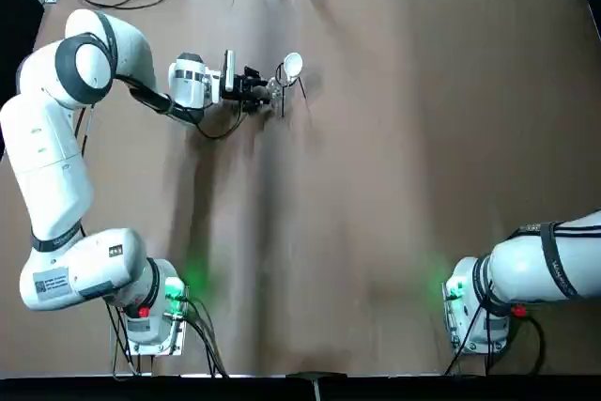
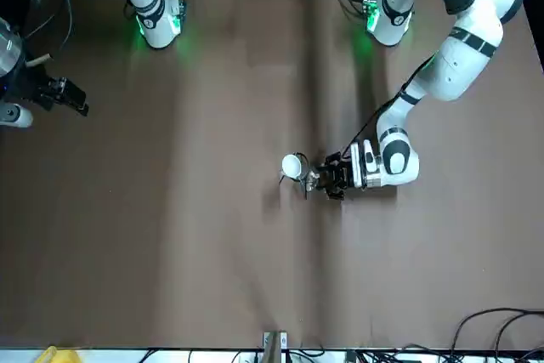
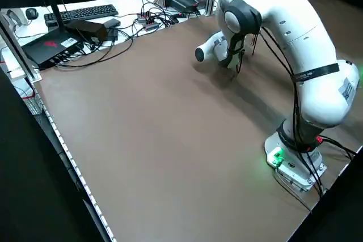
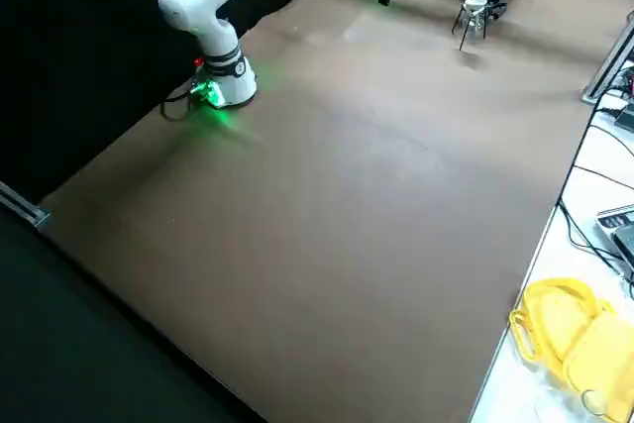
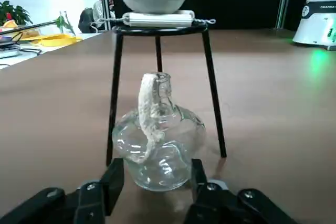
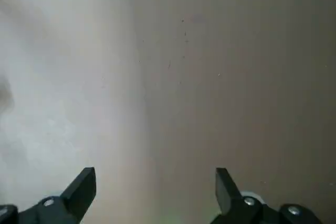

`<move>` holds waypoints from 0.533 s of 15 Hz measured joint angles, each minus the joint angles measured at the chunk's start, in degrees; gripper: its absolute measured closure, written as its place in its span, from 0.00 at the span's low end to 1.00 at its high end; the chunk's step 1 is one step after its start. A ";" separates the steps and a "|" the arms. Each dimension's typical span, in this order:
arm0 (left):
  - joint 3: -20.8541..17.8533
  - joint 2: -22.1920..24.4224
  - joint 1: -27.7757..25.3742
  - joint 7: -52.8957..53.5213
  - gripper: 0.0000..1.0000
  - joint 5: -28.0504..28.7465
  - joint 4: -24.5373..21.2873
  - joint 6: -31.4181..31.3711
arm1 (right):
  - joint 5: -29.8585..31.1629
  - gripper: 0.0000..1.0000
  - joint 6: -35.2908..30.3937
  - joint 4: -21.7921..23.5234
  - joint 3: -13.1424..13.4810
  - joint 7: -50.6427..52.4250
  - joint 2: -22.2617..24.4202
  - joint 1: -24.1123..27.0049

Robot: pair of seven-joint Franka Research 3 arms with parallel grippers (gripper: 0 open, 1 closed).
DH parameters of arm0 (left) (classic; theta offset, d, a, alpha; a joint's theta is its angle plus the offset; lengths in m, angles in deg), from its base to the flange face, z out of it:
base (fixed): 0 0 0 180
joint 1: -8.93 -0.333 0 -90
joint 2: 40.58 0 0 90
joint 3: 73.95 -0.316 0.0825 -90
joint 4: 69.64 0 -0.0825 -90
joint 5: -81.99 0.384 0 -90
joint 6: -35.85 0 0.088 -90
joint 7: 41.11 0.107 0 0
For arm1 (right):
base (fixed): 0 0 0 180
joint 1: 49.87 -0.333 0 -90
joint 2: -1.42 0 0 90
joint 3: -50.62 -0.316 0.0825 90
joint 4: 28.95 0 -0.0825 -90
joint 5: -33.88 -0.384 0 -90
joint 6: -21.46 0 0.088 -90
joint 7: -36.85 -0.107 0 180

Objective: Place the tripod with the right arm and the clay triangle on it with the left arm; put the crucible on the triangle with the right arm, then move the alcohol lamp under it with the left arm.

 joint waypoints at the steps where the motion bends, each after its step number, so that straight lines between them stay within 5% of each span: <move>1: 0.02 0.00 0.46 0.00 0.41 -0.30 0.03 0.03 | 0.00 0.00 0.00 0.00 0.00 0.00 0.00 0.00; 8: 0.12 0.00 4.82 0.00 0.39 -3.96 1.58 0.02 | 0.00 0.00 0.00 0.00 0.00 0.00 0.00 0.00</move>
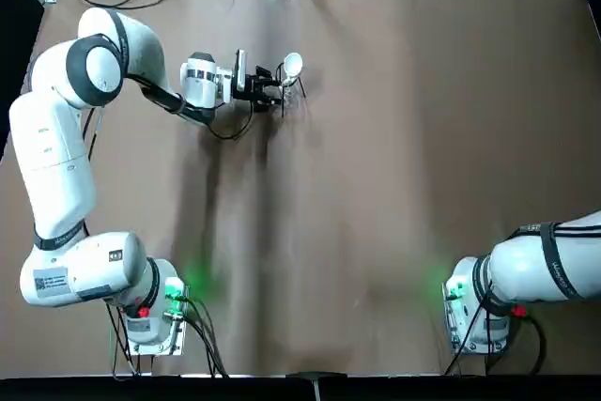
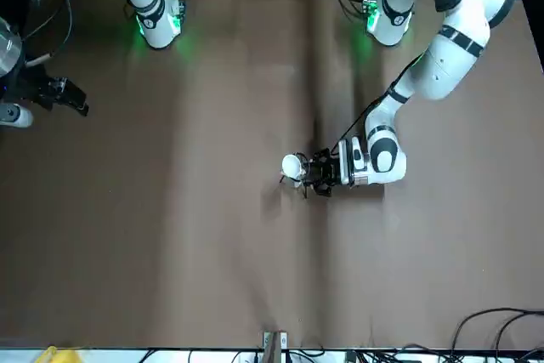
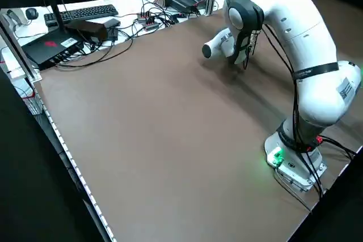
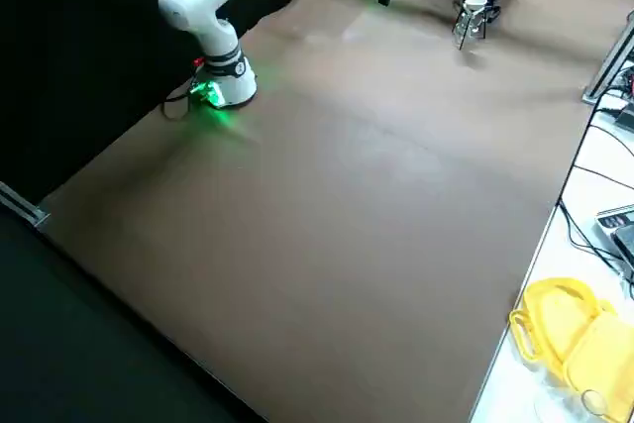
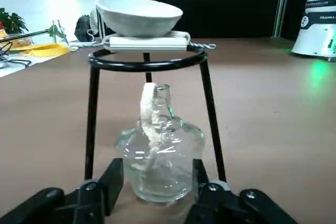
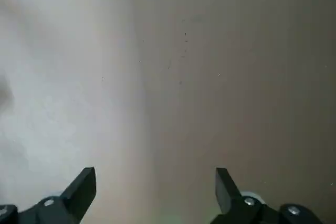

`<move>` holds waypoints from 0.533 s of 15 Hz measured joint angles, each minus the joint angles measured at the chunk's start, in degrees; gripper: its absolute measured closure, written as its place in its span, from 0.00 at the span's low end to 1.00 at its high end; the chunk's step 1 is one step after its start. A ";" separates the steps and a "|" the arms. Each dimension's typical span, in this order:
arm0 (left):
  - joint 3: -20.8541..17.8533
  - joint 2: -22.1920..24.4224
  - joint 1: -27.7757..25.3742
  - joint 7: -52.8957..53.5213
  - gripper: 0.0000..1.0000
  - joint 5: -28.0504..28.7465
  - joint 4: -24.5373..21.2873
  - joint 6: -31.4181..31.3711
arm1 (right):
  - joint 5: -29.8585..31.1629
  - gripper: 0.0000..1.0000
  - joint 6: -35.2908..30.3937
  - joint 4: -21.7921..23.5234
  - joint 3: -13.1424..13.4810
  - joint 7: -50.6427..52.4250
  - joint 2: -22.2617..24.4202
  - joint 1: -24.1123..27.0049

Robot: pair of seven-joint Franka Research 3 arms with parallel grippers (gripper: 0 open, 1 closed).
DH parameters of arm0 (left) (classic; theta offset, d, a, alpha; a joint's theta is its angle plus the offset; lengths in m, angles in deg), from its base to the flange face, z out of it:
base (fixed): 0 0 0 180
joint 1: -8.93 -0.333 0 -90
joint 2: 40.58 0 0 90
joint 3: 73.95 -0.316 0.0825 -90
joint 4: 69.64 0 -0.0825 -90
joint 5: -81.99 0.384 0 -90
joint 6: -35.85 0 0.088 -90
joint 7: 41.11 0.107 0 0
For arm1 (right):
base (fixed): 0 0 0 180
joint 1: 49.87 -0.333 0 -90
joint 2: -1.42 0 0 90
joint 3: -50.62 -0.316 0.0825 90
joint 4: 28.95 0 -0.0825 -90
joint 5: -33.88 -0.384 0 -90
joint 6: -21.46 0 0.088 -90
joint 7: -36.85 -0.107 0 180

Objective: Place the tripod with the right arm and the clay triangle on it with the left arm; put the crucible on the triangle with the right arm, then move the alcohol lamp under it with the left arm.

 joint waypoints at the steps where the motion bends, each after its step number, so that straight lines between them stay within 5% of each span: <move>1: -0.07 0.00 -0.12 0.00 0.39 0.00 0.15 -0.02 | 0.00 0.00 0.00 0.00 0.00 0.00 0.00 0.00; 6: -1.37 0.10 -2.88 -0.04 0.01 1.19 0.35 -0.03 | 0.00 0.00 0.00 0.00 0.00 0.00 0.00 0.00; 8: -1.54 0.50 -4.78 -0.11 0.00 2.29 0.34 -0.03 | 0.00 0.00 0.00 0.00 0.00 0.00 0.00 0.00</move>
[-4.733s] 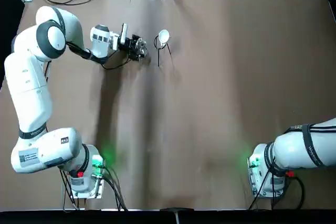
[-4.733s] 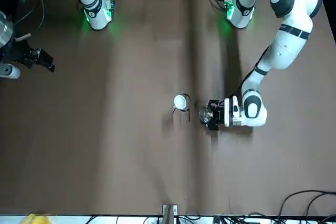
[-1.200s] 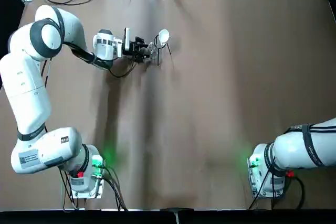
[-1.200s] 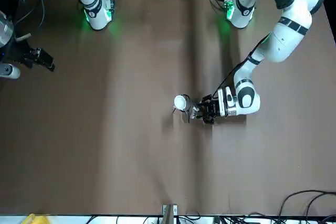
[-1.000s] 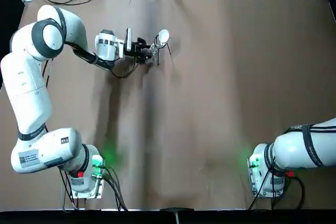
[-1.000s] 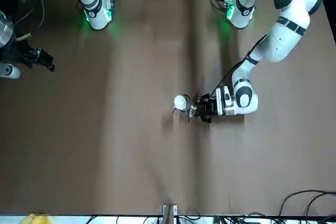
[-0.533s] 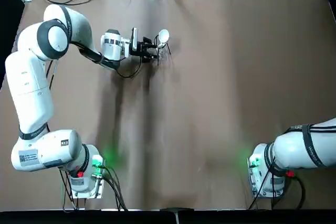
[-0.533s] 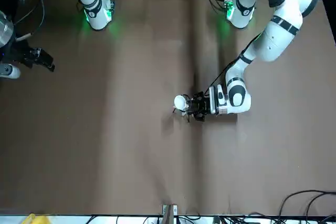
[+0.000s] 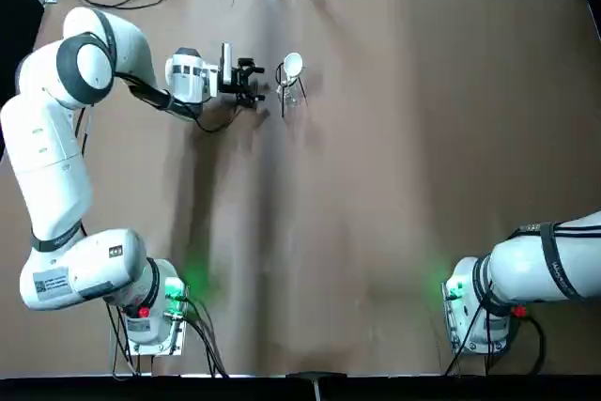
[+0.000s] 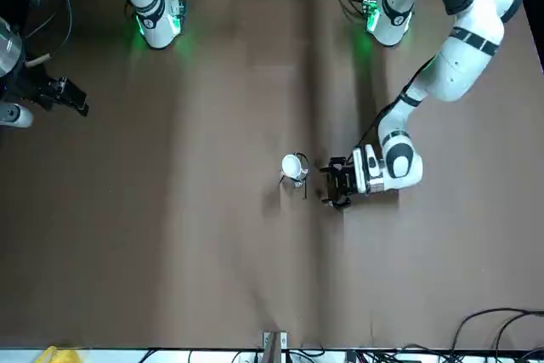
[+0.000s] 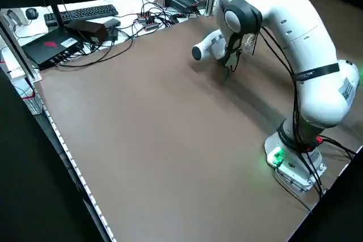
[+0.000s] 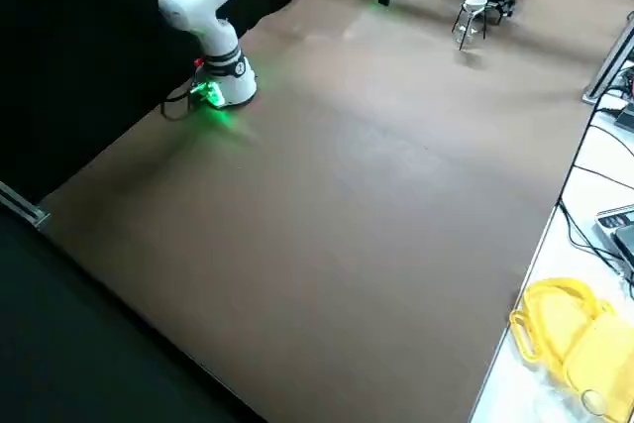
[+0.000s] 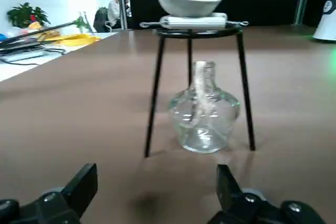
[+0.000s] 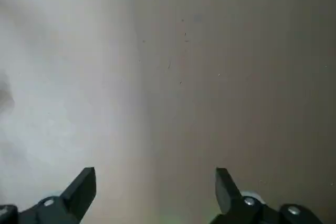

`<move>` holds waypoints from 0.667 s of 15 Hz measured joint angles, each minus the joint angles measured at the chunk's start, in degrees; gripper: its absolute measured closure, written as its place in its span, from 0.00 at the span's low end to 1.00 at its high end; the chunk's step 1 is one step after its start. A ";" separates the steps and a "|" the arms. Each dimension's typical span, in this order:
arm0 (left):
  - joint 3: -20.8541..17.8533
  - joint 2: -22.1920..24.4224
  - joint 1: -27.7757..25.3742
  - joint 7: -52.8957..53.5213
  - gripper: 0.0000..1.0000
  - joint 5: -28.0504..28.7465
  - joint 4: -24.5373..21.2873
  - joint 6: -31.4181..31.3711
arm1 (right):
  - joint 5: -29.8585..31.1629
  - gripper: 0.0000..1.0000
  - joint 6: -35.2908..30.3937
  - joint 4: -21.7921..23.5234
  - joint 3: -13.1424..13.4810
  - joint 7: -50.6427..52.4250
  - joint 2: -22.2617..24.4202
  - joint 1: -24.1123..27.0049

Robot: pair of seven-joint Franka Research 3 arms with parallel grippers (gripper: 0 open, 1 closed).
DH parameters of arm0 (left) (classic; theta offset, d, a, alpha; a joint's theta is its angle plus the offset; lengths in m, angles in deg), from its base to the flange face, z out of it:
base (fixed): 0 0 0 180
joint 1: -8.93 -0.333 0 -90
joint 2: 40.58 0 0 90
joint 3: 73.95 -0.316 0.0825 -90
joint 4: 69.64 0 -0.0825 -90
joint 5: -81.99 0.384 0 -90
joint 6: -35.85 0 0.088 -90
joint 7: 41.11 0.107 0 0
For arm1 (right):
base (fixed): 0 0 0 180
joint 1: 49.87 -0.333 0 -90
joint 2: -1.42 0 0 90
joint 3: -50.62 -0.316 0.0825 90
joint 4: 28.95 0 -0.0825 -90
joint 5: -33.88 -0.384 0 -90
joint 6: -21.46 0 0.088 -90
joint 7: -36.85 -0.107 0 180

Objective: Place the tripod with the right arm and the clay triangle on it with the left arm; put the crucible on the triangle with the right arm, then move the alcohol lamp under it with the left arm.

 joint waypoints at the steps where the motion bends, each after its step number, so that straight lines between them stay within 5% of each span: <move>1: -0.05 0.55 -0.90 -0.12 0.00 0.26 0.00 0.01 | 0.00 0.00 0.00 0.00 0.00 0.00 0.00 0.00; 5: -0.45 5.16 -4.30 -5.19 0.00 7.22 0.04 0.00 | 0.00 0.00 0.00 0.00 0.00 0.00 0.00 0.00; 10: -0.30 11.73 -7.12 -28.12 0.00 25.82 4.55 1.59 | 0.00 0.00 -0.01 0.00 0.00 0.00 0.00 0.00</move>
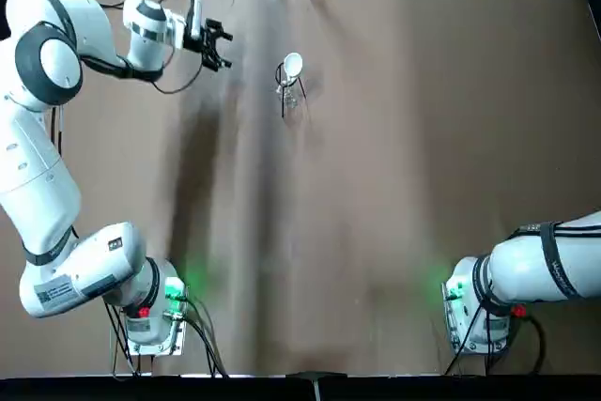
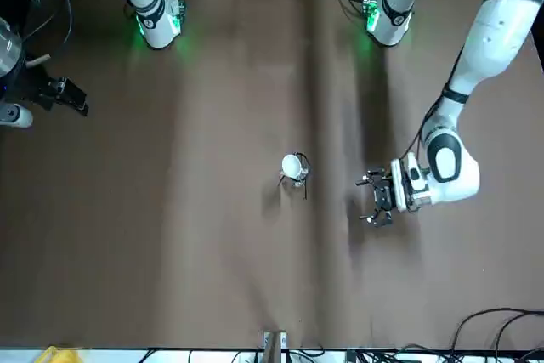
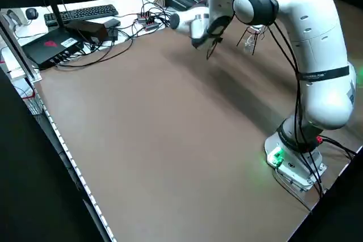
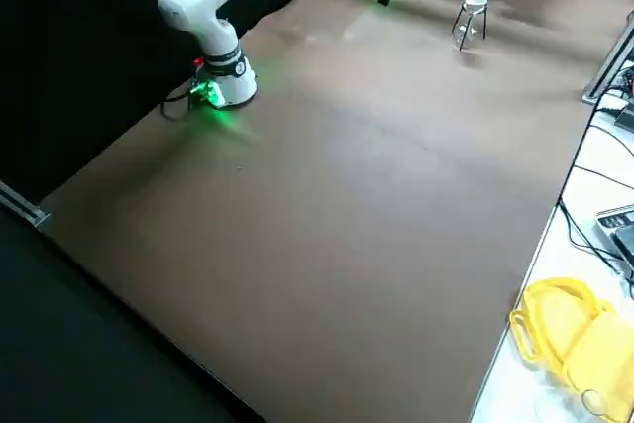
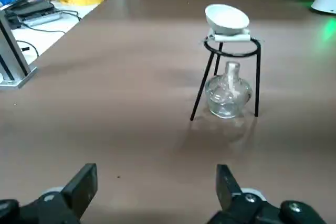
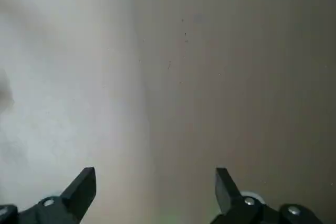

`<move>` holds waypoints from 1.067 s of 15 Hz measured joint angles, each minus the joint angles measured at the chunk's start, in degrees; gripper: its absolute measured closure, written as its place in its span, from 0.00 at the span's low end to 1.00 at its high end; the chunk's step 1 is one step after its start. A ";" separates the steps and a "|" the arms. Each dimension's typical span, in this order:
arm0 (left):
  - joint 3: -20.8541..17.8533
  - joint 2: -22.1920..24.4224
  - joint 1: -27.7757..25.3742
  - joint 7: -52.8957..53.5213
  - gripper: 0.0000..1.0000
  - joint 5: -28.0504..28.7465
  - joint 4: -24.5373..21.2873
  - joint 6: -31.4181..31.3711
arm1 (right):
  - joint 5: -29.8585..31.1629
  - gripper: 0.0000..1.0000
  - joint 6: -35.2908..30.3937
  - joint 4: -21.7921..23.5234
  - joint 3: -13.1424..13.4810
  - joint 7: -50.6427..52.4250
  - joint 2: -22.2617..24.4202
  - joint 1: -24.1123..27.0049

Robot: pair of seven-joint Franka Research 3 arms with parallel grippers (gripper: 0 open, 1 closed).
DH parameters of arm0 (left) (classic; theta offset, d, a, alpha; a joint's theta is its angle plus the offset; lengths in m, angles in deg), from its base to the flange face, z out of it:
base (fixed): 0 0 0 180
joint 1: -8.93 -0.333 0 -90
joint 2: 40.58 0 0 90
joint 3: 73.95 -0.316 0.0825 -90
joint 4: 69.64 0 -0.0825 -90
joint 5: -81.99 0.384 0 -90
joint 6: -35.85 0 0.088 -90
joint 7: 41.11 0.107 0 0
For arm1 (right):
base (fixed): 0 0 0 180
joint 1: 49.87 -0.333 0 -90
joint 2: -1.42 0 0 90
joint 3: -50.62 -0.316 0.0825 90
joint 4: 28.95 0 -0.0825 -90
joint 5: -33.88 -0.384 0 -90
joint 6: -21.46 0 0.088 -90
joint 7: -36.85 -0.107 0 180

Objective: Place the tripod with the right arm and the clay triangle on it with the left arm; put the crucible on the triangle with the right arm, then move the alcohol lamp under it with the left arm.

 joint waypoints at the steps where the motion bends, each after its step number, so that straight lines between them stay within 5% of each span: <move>1: 0.12 0.60 0.12 -4.38 0.00 2.85 1.54 0.98 | 0.00 0.00 0.00 0.00 0.00 0.00 0.00 0.00; 7: 2.28 2.06 0.65 -28.82 0.00 17.30 9.21 4.61 | 0.00 0.00 0.00 0.00 0.00 0.00 0.00 0.00; 16: 2.93 12.78 2.17 -68.46 0.00 39.30 9.97 6.70 | 0.00 0.00 0.00 0.00 0.00 0.00 0.00 0.00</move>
